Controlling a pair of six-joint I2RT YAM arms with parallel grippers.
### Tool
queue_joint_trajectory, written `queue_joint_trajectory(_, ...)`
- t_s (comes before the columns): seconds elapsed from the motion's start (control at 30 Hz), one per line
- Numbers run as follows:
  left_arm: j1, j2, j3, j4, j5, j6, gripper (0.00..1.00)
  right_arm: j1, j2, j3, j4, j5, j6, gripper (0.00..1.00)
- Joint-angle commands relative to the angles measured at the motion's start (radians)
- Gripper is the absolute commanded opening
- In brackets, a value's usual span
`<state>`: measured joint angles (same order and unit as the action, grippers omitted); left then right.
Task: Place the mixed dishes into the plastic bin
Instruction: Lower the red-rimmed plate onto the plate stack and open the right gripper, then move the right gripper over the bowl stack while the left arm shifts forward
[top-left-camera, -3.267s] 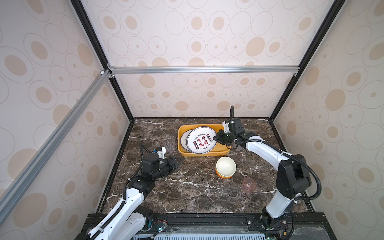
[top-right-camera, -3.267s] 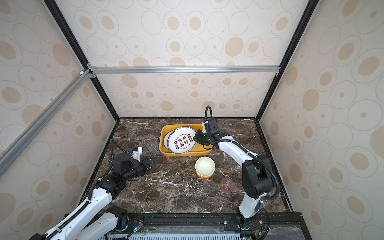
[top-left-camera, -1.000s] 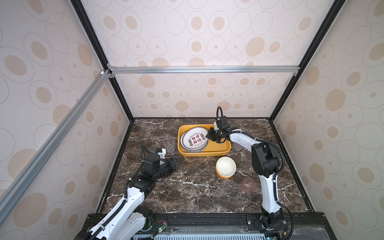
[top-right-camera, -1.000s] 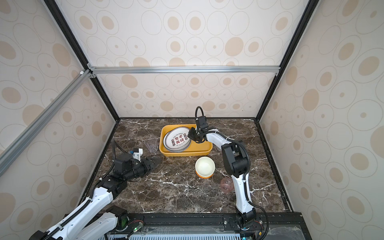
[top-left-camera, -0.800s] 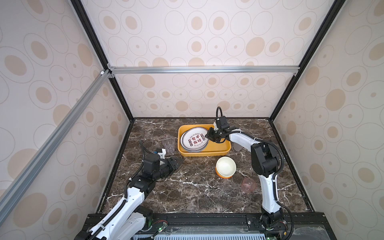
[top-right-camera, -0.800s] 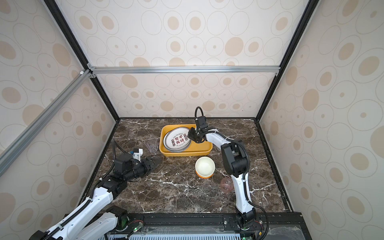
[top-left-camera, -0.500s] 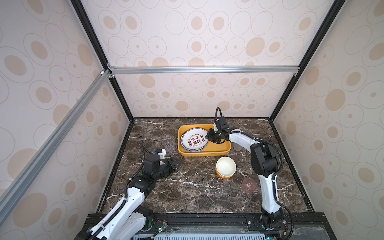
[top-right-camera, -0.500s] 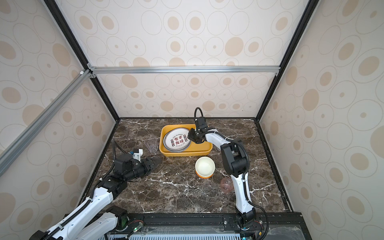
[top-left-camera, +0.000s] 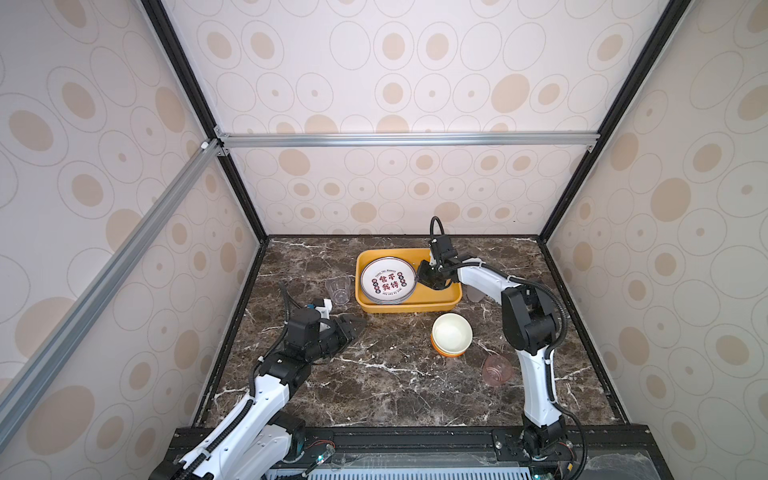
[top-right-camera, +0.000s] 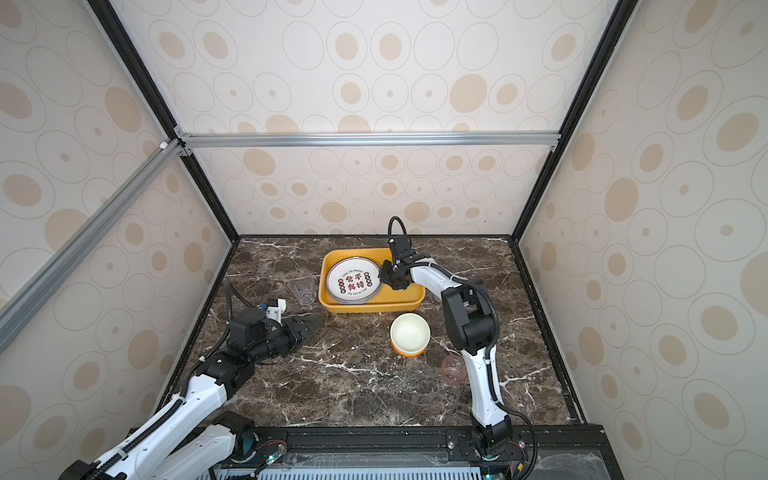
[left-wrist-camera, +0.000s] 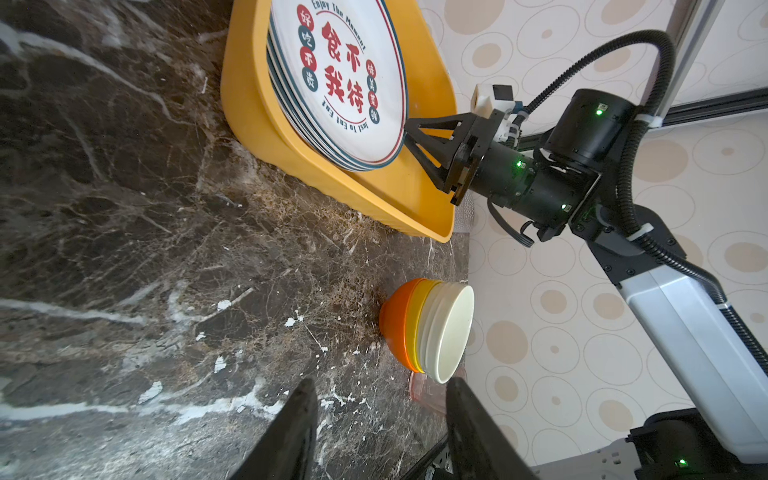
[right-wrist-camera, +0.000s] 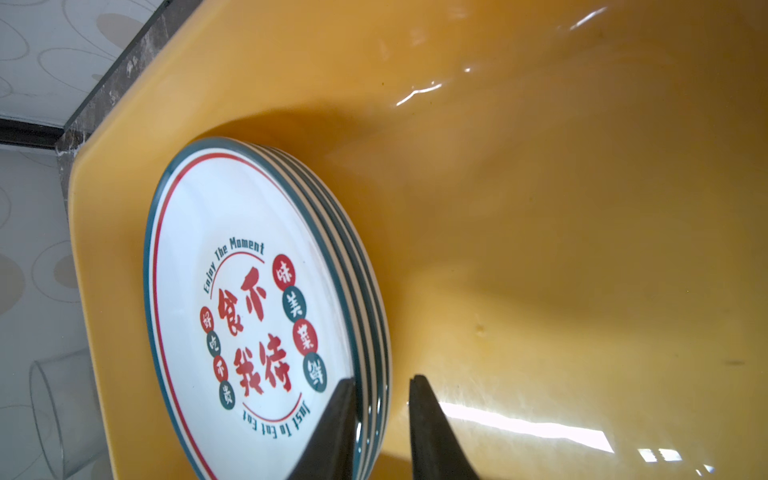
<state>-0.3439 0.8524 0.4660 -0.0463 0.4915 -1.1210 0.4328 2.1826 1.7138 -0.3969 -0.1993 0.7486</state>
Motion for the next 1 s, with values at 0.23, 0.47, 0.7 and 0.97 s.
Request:
queue_joint_trajectory(0.23,0.002,0.007,0.049,-0.072,-0.050,0.084,0.57,0.008,-0.188,-0.067,-0.073,0.056,-0.060,0.30)
queue_joint_trajectory(0.47,-0.004,0.031,0.086,-0.082,-0.047,0.115,0.60,0.009,-0.332,-0.158,-0.124,0.069,-0.108,0.35)
queue_joint_trajectory(0.7,-0.029,0.068,0.124,-0.077,-0.047,0.133,0.64,0.009,-0.519,-0.281,-0.191,0.097,-0.164,0.39)
queue_joint_trajectory(0.97,-0.123,0.164,0.206,-0.070,-0.079,0.161,0.65,-0.003,-0.731,-0.420,-0.293,0.136,-0.196,0.42)
